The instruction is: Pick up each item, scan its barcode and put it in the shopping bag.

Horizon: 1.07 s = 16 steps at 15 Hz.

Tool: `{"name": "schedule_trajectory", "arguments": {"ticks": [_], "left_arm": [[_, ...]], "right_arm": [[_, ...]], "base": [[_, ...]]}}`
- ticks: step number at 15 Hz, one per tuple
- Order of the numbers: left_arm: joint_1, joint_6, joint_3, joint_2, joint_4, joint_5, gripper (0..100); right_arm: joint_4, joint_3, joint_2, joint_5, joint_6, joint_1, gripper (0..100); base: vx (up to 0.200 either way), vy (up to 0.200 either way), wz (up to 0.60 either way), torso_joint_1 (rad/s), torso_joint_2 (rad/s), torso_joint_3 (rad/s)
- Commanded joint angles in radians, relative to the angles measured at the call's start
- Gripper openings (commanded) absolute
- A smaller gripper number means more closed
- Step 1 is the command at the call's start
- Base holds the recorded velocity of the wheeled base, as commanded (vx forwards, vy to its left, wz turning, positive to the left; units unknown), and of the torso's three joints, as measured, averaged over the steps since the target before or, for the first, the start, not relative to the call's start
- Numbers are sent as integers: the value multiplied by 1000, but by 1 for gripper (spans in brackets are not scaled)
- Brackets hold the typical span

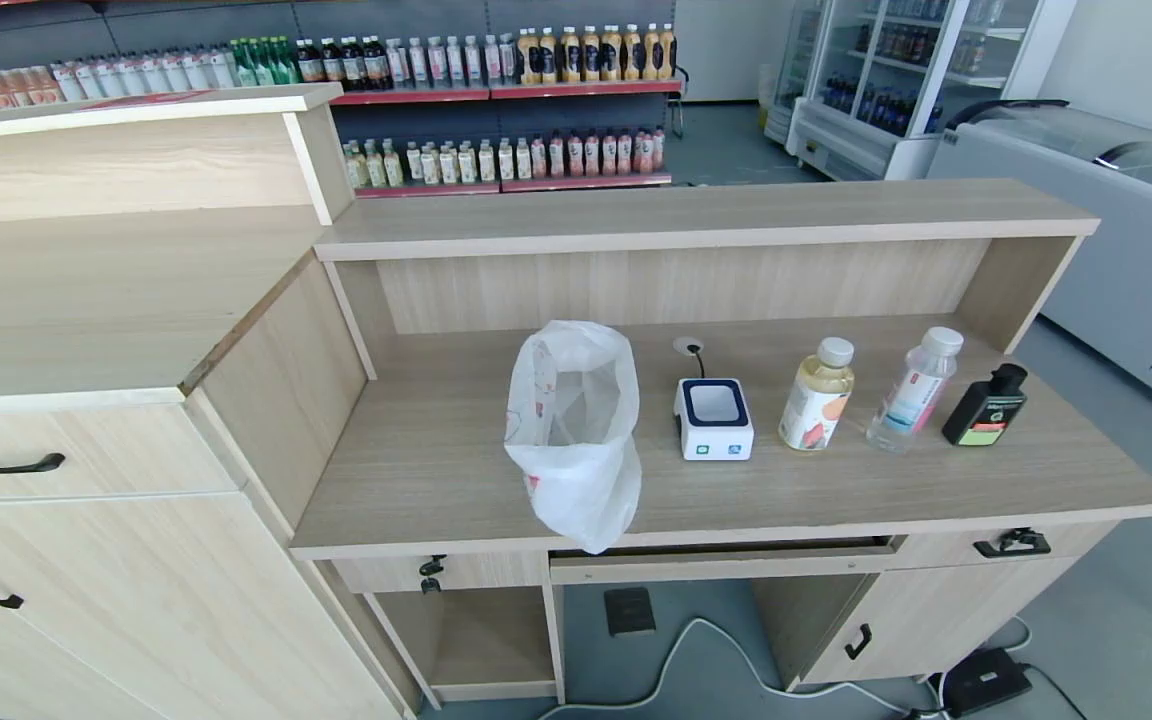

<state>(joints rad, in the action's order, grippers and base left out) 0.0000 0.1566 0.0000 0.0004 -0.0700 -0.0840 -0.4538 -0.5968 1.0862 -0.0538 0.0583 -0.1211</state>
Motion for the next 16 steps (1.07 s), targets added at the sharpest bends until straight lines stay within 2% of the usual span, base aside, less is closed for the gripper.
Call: {"name": "schedule_trajectory", "arguments": {"ticks": [1,3,4,5,7,8,12,15,16], "left_arm": [[0,0,0,0,-1,0,100],[0,0,0,0,-1,0,100],[0,0,0,0,-1,0,100],[0,0,0,0,-1,0,100],[0,0,0,0,-1,0,100],[0,0,0,0,-1,0,100],[0,0,0,0,-1,0,100],[0,0,0,0,-1,0,100],[0,0,0,0,-1,0,100]], "right_arm": [[-189,-49,414,0,-41,-114,100],[-266,-60,506,3,-40,-114,100],[-352,-55,581,34,-43,-109,100],[-355,-55,586,37,-43,-109,100],[-517,-37,716,80,-32,-69,100],[-546,-24,735,91,-32,-61,100],[-852,63,903,103,2,63,100],[-921,61,972,94,-2,103,100],[-936,38,1005,57,-5,103,100]], "base": [[0,0,0,0,0,0],[0,0,0,0,0,0],[0,0,0,0,0,0],[0,0,0,0,0,0],[0,0,0,0,0,0],[0,0,0,0,0,0],[0,0,0,0,0,0],[0,0,0,0,0,0],[0,0,0,0,0,0]]}}
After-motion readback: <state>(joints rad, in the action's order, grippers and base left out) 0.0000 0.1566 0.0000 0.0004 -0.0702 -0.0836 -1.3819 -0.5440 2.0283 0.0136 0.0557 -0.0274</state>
